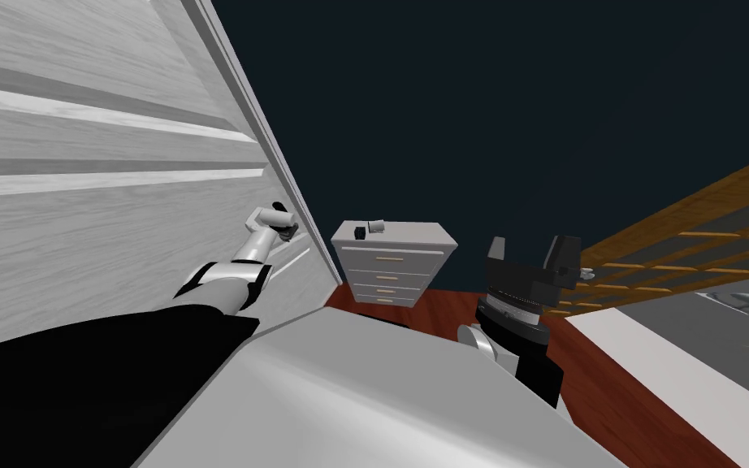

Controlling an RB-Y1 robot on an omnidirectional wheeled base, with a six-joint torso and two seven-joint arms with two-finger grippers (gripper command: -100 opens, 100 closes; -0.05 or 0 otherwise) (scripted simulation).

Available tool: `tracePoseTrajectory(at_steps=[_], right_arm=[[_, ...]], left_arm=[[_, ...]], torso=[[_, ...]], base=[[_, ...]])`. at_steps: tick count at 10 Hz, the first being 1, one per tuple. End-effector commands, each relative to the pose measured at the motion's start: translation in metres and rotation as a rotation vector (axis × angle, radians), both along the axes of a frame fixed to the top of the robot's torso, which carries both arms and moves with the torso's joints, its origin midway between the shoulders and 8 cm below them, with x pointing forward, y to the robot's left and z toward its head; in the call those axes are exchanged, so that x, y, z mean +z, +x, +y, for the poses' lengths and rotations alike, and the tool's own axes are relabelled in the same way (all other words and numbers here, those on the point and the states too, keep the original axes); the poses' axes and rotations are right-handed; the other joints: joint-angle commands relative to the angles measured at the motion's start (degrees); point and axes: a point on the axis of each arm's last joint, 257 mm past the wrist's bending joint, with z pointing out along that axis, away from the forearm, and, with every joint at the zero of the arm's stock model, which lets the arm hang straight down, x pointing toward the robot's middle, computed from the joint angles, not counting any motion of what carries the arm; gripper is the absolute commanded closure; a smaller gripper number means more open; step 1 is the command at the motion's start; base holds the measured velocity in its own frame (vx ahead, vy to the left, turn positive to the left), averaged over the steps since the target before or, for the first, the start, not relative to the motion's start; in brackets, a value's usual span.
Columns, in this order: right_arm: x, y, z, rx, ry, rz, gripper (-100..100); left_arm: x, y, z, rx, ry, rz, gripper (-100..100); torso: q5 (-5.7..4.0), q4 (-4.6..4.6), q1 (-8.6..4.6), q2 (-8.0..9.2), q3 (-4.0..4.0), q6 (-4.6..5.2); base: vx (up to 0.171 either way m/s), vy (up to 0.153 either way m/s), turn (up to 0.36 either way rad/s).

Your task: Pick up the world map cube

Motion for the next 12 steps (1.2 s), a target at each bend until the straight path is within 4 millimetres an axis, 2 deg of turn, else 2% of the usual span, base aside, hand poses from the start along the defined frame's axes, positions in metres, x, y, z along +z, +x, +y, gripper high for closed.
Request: tracePoseTrajectory(at_steps=[1, 2, 3, 4, 5, 6, 7, 8, 9, 10, 11, 12], right_arm=[[0.0, 0.0, 0.0, 0.0, 0.0, 0.0, 0], [0.0, 0.0, 0.0, 0.0, 0.0, 0.0, 0], [0.0, 0.0, 0.0, 0.0, 0.0, 0.0, 0], [0.0, 0.0, 0.0, 0.0, 0.0, 0.0, 0], [0.0, 0.0, 0.0, 0.0, 0.0, 0.0, 0], [0.0, 0.0, 0.0, 0.0, 0.0, 0.0, 0], [0.0, 0.0, 0.0, 0.0, 0.0, 0.0, 0], [0.0, 0.0, 0.0, 0.0, 0.0, 0.0, 0], [0.0, 0.0, 0.0, 0.0, 0.0, 0.0, 0], [0.0, 0.0, 0.0, 0.0, 0.0, 0.0, 0], [0.0, 0.0, 0.0, 0.0, 0.0, 0.0, 0], [0.0, 0.0, 0.0, 0.0, 0.0, 0.0, 0]], left_arm=[[-0.001, -0.009, 0.003, 0.034, -0.036, 0.033, -100], [0.011, -0.012, 0.006, 0.049, -0.052, 0.041, -100], [0.005, -0.017, 0.007, 0.068, -0.075, 0.059, -100], [0.017, -0.021, 0.009, 0.085, -0.098, 0.067, -100], [0.011, -0.026, 0.009, 0.1, -0.117, 0.084, -100], [0.022, -0.03, 0.009, 0.116, -0.145, 0.092, -100], [0.017, -0.035, 0.009, 0.129, -0.16, 0.106, -100], [0.028, -0.039, 0.007, 0.144, -0.193, 0.115, -100], [0.023, -0.043, 0.008, 0.155, -0.205, 0.126, -100], [0.031, -0.049, 0.005, 0.169, -0.242, 0.137, -100], [0.028, -0.052, 0.005, 0.177, -0.251, 0.146, -100], [0.034, -0.058, 0.001, 0.193, -0.293, 0.161, -100]], torso=[[0.0, 0.0, 0.0, 0.0, 0.0, 0.0], [0.01, 0.0, 0.04, 0.02, 0.01, -0.02], [0.0, 0.0, -0.01, -0.01, -0.01, 0.01], [0.01, -0.01, -0.01, -0.01, -0.01, -0.02], [-0.02, -0.01, -0.09, -0.03, -0.02, 0.0], [0.01, -0.01, 0.0, 0.02, 0.0, -0.02], [0.0, 0.0, -0.03, 0.01, 0.0, 0.0], [0.01, 0.0, -0.01, 0.05, 0.02, -0.02], [-0.02, 0.01, -0.11, 0.07, 0.04, 0.0], [0.0, 0.0, -0.05, 0.06, 0.03, -0.03], [-0.02, -0.01, -0.07, 0.0, 0.0, 0.01], [0.0, -0.01, -0.03, 0.0, -0.01, -0.03]], base=[[0.03, -0.068, -0.033], [0.039, -0.082, -0.081], [0.041, -0.083, -0.034], [0.048, -0.106, -0.067], [0.028, -0.075, -0.032], [0.035, -0.083, -0.091], [0.026, -0.08, -0.04], [0.017, -0.11, -0.075], [0.03, -0.089, -0.041], [0.046, -0.094, -0.103], [0.045, -0.085, -0.038], [0.047, -0.112, -0.076]])
